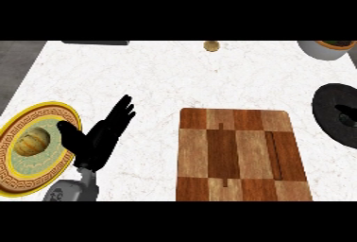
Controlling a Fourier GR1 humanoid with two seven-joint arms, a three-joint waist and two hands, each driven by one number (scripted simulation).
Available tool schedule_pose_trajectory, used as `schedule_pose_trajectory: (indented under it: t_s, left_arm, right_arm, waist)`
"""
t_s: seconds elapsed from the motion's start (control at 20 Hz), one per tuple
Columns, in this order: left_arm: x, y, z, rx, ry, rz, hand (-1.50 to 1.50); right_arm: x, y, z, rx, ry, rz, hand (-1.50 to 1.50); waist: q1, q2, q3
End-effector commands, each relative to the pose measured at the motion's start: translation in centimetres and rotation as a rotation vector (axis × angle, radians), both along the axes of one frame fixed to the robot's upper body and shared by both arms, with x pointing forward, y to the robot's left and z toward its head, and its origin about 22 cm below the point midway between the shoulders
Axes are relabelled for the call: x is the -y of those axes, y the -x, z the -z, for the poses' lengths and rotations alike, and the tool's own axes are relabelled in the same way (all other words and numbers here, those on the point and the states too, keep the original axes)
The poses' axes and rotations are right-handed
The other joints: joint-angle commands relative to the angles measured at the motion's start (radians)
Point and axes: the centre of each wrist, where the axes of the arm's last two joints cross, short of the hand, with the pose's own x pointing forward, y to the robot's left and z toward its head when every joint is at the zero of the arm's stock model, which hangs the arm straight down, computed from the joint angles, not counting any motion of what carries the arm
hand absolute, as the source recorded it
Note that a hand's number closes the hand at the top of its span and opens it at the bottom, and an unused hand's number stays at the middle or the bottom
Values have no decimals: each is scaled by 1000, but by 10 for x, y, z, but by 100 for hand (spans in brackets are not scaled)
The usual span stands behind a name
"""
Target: Pick the eggplant from the cutting board and place it in the pan
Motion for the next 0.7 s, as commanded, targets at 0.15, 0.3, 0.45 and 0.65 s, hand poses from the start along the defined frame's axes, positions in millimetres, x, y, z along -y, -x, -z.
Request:
schedule_pose_trajectory:
  t_s: [0.15,0.3,0.45,0.65]
  left_arm:
    - [-7,1,1,5,-1,-4,0]
    - [-3,4,0,-8,3,-1,0]
    - [-15,9,14,-10,12,-23,0]
    - [-3,0,-1,-17,-5,-13,0]
  right_arm:
    - [41,50,6,-6,-134,-133,-150]
    - [52,75,17,14,-159,-209,-150]
    - [70,92,7,27,-197,-281,-150]
    - [84,117,7,23,-217,-313,-150]
  waist:
    - [-7,0,0]
    - [-15,-4,1]
    - [-21,-8,-2]
    - [-25,-9,0]
